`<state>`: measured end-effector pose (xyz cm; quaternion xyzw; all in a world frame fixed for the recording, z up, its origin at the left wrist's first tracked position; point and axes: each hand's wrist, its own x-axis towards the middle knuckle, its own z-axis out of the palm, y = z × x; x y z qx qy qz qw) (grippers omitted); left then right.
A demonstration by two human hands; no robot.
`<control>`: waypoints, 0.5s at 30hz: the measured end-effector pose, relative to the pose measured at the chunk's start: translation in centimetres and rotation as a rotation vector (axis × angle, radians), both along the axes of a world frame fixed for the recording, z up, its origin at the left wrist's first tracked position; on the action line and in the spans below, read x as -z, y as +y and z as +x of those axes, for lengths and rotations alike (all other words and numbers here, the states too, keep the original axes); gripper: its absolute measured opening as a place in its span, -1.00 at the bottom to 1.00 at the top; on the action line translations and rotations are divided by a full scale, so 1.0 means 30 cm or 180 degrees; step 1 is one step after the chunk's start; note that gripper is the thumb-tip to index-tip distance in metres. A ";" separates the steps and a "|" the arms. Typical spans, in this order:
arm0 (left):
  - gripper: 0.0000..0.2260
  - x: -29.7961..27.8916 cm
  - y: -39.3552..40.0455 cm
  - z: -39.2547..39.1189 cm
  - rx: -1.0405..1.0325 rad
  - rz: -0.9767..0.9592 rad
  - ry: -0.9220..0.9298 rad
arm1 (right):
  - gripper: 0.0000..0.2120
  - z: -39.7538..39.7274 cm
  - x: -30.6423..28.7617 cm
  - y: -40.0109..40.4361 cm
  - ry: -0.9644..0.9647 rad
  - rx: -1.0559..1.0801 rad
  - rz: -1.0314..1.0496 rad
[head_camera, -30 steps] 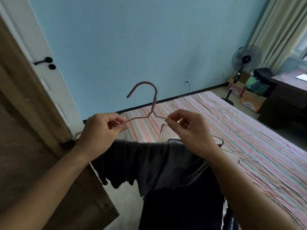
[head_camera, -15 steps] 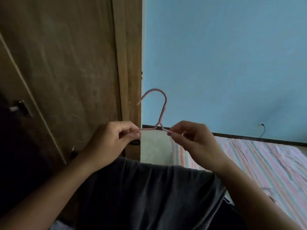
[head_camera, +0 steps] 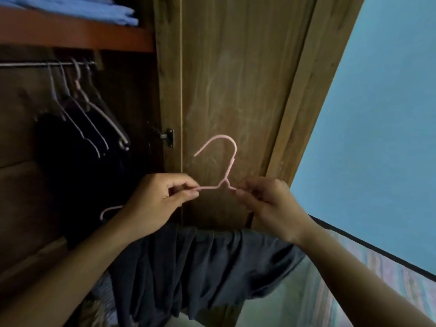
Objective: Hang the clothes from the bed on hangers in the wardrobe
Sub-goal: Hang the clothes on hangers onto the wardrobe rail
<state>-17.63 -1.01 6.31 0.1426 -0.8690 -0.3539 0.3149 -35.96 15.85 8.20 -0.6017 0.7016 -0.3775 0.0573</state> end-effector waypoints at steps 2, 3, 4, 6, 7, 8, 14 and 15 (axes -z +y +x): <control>-0.89 -0.007 -0.035 0.045 -0.0098 0.0042 0.0104 | -0.79 0.016 -0.012 -0.057 0.0074 -0.0088 -0.0020; -0.89 -0.009 -0.054 0.067 -0.0148 0.0097 0.0160 | -0.79 0.023 -0.015 -0.087 0.0125 -0.0115 -0.0026; -0.89 -0.012 -0.076 0.089 -0.0200 0.0148 0.0228 | -0.78 0.032 -0.015 -0.119 0.0208 -0.0123 -0.0040; -0.88 -0.018 -0.127 0.134 -0.0311 0.0163 0.0357 | -0.83 0.057 -0.013 -0.187 0.0316 -0.0159 -0.0061; -0.88 -0.022 -0.156 0.157 -0.0363 0.0156 0.0407 | -0.86 0.074 -0.014 -0.222 0.0297 -0.0195 -0.0059; -0.88 -0.027 -0.186 0.181 -0.0410 0.0158 0.0451 | -0.88 0.092 -0.016 -0.258 0.0250 -0.0228 -0.0052; -0.86 -0.064 -0.382 0.333 -0.0674 0.0018 0.0541 | -0.83 0.237 -0.048 -0.466 -0.0302 -0.0537 -0.0043; -0.86 -0.068 -0.414 0.360 -0.0716 -0.0042 0.0551 | -0.83 0.263 -0.051 -0.502 -0.0527 -0.0615 -0.0017</control>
